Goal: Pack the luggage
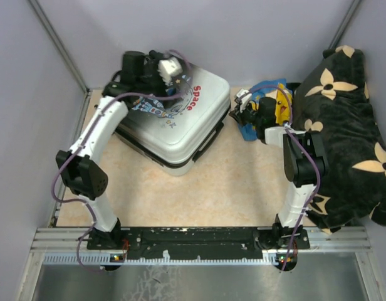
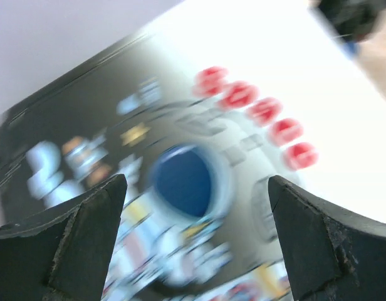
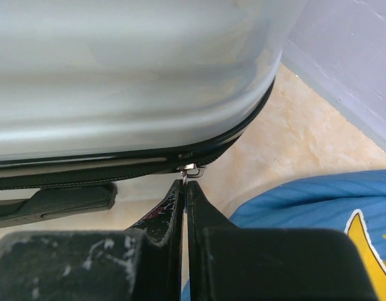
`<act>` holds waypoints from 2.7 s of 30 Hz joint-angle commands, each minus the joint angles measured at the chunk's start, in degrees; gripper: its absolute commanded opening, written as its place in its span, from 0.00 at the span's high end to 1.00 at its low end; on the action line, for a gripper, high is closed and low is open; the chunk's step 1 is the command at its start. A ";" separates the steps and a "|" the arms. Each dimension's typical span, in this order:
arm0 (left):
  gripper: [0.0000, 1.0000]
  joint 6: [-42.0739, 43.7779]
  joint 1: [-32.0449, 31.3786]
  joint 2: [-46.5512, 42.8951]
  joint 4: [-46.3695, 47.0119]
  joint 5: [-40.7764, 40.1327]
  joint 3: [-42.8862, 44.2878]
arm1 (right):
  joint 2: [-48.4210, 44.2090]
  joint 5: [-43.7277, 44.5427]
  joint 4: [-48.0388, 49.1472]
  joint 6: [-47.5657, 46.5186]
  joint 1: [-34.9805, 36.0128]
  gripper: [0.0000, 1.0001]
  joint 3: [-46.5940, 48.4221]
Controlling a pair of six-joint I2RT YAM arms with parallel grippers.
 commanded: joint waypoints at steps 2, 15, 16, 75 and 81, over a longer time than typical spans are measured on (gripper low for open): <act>0.00 4.47 -12.18 -3.01 1.08 -3.39 -5.63 | -6.12 -4.21 3.85 1.13 2.86 1.00 -3.11; 0.17 11.65 -24.04 -5.71 8.97 -32.23 -23.05 | -14.58 -2.71 3.85 2.41 2.85 1.00 -14.63; 0.21 13.31 -23.47 -6.48 8.35 -34.15 -24.41 | -16.52 -2.76 4.00 2.65 2.90 1.00 -15.60; 0.22 -5.46 -35.34 -12.13 36.16 -45.44 -57.31 | -14.11 16.51 24.99 17.75 18.38 1.00 -25.49; 0.22 -4.71 -35.35 -5.39 37.34 -52.57 -57.14 | -13.49 17.64 24.45 18.12 18.34 1.00 -24.97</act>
